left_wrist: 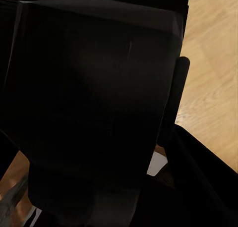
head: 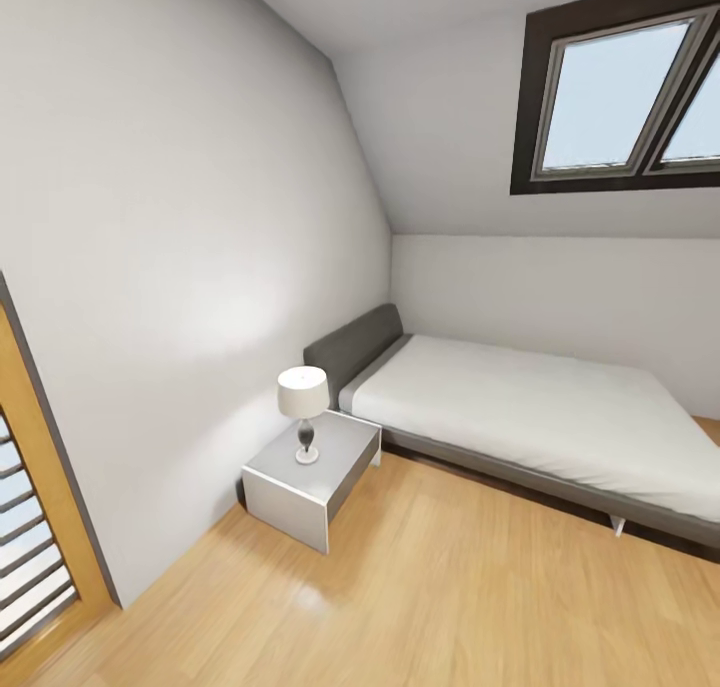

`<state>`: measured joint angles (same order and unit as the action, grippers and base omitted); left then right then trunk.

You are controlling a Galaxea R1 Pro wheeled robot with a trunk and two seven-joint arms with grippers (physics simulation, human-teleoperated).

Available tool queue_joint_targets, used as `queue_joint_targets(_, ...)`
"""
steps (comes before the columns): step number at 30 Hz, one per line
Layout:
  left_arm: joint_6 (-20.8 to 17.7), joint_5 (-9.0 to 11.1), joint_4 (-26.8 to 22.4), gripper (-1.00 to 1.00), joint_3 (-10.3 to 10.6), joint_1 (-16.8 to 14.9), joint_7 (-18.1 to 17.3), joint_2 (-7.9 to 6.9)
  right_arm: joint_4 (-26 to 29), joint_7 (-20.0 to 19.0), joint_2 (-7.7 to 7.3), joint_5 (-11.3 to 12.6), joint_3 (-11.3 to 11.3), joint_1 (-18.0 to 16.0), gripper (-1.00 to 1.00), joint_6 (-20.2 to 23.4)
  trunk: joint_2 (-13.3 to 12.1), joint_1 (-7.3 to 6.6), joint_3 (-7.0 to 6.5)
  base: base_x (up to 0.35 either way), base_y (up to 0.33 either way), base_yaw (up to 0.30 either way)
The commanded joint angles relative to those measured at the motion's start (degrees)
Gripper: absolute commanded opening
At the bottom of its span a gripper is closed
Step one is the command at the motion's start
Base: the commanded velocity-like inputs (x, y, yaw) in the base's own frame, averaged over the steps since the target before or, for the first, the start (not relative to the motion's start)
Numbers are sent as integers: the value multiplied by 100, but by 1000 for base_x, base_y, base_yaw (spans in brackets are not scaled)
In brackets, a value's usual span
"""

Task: Attach the digital camera to the camera tripod in the bedroom.

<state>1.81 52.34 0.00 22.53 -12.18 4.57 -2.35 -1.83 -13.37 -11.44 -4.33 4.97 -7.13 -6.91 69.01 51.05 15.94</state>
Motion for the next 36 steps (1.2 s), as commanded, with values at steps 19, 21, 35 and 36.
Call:
queue_joint_targets(19, 4, 39, 0, -100, 49, -3, 9, 0, -19, 18, -2, -42, 48, -8, 100, -170, -759, -418, -335, 0, 0, 0)
queue_joint_targets(21, 4, 39, 0, -100, 49, -2, 9, 3, -19, 18, -2, -42, 48, -8, 100, -170, -839, -462, -371, 0, 0, 0)
queue_joint_targets(35, 4, 39, 0, -100, 49, -3, 9, 1, -19, 18, -7, -42, 48, -8, 100, -179, -1401, -769, -622, 0, 0, 0)
queue_joint_targets(36, 4, 39, 0, -100, 49, -3, 9, 0, -19, 18, -7, -42, 48, -8, 100, -183, -1441, -791, -640, 0, 0, 0)
